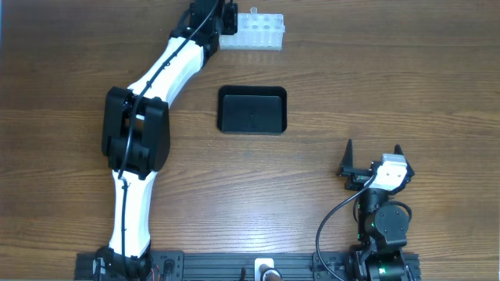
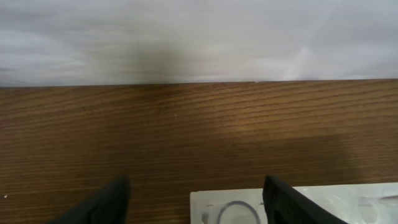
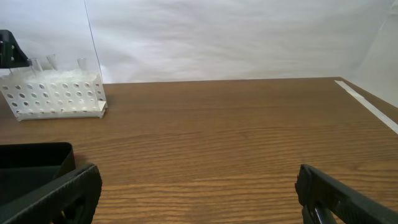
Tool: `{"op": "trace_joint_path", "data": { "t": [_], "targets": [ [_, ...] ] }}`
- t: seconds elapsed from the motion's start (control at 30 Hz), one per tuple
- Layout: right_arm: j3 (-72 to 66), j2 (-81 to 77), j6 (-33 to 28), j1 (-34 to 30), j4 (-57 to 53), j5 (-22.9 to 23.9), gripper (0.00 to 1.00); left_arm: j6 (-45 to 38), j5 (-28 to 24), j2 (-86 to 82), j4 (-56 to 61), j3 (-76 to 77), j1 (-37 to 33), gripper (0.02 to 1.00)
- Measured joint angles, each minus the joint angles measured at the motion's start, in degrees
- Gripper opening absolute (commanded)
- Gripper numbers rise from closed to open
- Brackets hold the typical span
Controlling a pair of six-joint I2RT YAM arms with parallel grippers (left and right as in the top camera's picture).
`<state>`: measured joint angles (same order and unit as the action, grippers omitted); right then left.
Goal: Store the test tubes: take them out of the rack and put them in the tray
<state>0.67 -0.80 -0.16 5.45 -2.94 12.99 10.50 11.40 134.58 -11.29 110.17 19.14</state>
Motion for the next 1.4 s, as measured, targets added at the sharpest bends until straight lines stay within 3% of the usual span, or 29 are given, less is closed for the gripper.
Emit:
{"op": "trace_joint_path", "data": {
  "t": [0.23, 0.47, 0.93, 1.4],
  "targets": [
    [0.0, 0.0, 0.0, 0.0, 0.0, 0.0, 0.993, 0.0, 0.0, 0.0, 0.0, 0.0, 0.6, 0.500],
    [0.0, 0.0, 0.0, 0.0, 0.0, 0.0, 0.993, -0.1, 0.0, 0.0, 0.0, 0.0, 0.8, 0.266],
    [0.0, 0.0, 0.0, 0.0, 0.0, 0.0, 0.993, 0.0, 0.0, 0.0, 0.0, 0.0, 0.8, 0.117],
    [0.0, 0.0, 0.0, 0.0, 0.0, 0.0, 0.993, 0.0, 0.0, 0.0, 0.4, 0.0, 1.1, 0.108]
  ]
}}
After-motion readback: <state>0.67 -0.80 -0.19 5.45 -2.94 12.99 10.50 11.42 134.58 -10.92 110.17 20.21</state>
